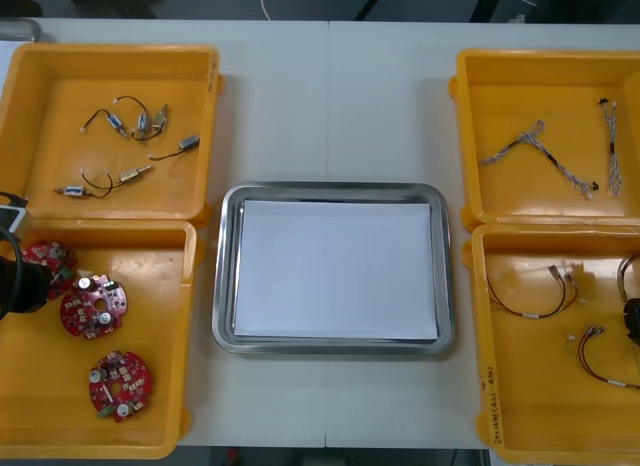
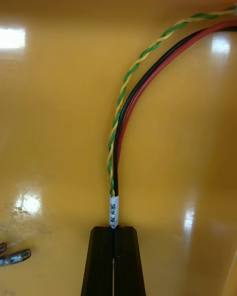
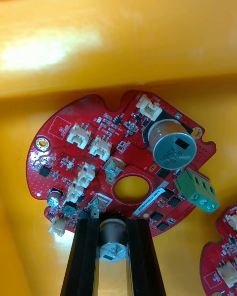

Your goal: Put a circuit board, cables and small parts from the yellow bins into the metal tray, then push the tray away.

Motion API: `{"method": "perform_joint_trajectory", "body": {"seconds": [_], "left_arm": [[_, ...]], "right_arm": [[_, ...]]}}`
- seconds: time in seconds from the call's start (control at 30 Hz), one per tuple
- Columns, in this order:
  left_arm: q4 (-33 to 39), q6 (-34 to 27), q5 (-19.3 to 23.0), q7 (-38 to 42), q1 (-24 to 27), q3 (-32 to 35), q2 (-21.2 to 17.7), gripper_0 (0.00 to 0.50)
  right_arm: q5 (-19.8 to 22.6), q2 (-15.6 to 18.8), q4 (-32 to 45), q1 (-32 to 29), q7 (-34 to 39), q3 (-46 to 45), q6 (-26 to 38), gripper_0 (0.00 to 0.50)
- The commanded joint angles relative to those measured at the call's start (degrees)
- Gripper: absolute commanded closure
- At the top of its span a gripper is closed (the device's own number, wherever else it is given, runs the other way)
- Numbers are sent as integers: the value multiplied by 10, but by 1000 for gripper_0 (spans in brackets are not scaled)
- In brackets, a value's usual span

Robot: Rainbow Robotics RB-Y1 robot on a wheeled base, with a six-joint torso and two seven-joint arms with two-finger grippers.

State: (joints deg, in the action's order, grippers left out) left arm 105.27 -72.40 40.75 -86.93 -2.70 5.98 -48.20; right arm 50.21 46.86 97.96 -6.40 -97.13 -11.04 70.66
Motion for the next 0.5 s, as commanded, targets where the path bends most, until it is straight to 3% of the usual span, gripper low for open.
{"method": "perform_joint_trajectory", "body": {"seconds": [0.03,0.27,0.5], "left_arm": [[2,4,2,-32,-20,-6,-27,500],[23,-21,18,-33,-20,9,-38,500],[63,-95,56,-39,-20,64,-38,500]], "right_arm": [[9,15,14,-10,-28,-50,50,500],[16,15,60,-5,-30,-123,145,500],[22,15,118,-5,-30,-187,228,500]]}}
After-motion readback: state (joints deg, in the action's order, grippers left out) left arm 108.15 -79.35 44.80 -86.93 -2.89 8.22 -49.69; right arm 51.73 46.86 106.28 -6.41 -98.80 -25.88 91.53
